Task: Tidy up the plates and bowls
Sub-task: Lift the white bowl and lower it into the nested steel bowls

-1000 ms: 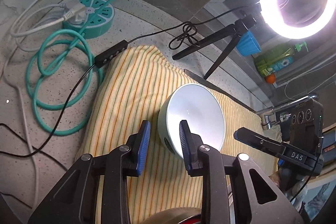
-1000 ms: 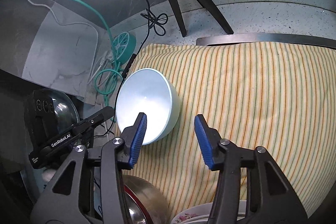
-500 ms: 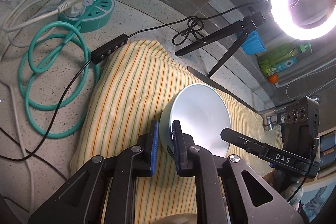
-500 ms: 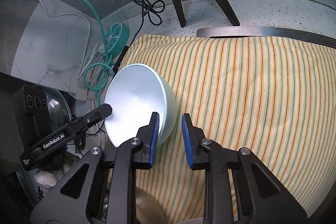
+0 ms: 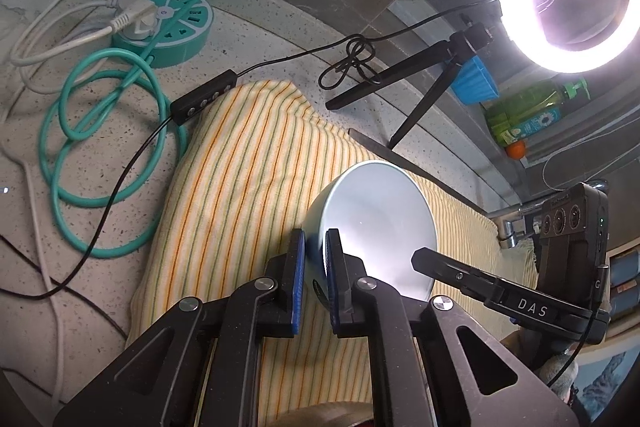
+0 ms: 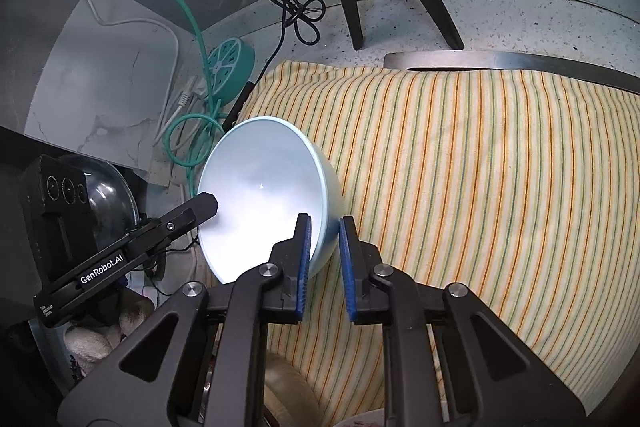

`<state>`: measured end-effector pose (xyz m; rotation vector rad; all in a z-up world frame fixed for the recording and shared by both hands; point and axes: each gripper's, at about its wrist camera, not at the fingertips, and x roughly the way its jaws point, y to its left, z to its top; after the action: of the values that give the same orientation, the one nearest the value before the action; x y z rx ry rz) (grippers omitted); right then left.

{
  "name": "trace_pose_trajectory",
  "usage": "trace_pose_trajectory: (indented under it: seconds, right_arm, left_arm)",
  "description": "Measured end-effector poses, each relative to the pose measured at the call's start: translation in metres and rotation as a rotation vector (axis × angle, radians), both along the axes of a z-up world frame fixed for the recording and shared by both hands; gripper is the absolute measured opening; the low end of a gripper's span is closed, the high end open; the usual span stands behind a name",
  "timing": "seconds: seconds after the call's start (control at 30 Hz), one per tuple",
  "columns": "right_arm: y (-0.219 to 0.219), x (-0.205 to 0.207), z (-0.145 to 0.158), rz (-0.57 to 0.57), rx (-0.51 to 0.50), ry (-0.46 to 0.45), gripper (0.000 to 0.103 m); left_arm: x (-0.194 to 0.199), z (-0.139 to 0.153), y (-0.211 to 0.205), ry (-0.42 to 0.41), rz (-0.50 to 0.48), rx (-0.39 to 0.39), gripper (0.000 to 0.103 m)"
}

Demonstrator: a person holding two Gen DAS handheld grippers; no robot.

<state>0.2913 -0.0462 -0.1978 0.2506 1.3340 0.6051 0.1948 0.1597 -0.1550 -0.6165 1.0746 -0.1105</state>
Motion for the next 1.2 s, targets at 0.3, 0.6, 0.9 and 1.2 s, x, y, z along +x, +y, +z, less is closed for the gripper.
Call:
trace_pose_trajectory:
  seconds: [0.3,0.6,0.9,1.2]
  right_arm:
    - [-0.007,-0.023,0.029,0.024,0.045,-0.034,0.015]
    - [-0.010,-0.063,0.063,0.083,0.061,-0.087,0.015]
    - [-0.014,-0.103,0.077,0.135,0.071,-0.091,0.015]
    - [-0.020,-0.137,0.070,0.172,0.072,-0.054,0.015]
  left_arm:
    - [-0.030,0.031,-0.003,-0.062,0.023,0.001,0.008]
    - [-0.077,0.060,-0.009,-0.119,0.053,0.007,0.008]
    - [-0.118,0.074,-0.014,-0.134,0.079,-0.002,0.008]
    - [-0.152,0.071,-0.022,-0.112,0.085,0.008,0.008]
